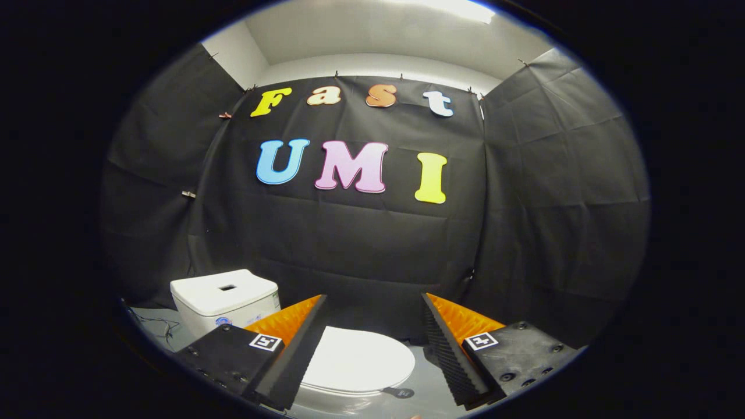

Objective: Open the toilet lid.

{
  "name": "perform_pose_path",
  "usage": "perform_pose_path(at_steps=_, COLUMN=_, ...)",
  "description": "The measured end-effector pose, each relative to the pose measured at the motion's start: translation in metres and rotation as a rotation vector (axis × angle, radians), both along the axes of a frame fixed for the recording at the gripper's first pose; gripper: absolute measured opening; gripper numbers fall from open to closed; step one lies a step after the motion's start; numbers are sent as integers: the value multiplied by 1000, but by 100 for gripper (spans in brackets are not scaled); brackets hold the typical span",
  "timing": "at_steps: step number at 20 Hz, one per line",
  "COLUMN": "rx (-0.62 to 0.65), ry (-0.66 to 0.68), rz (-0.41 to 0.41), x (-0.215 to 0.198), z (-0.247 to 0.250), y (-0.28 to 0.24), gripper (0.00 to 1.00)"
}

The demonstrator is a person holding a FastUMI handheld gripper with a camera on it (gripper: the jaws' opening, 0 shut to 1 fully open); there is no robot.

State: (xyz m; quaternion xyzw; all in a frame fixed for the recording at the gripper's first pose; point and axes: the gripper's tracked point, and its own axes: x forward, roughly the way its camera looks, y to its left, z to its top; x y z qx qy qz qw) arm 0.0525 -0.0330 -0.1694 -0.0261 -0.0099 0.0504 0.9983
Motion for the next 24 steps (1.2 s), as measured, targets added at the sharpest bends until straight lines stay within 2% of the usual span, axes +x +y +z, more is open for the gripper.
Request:
perform_pose_path(at_steps=8, rx=38, ry=223, rz=-40, x=11, z=-89, y=-40, gripper=98)
perform_pose_path(at_steps=10, rx=91, ry=307, rz=-48, x=15, z=-116, y=-49, gripper=99)
perform_pose_path(at_steps=18, rx=398, ry=584, rz=38, x=16, z=-193, y=-45, gripper=99)
perform_pose_path(at_steps=21, rx=471, ry=678, rz=13, x=21, z=-224, y=-63, gripper=99)
perform_pose_path(at_steps=24, rx=560, ry=738, rz=-55, x=26, z=-252, y=-90, gripper=99)
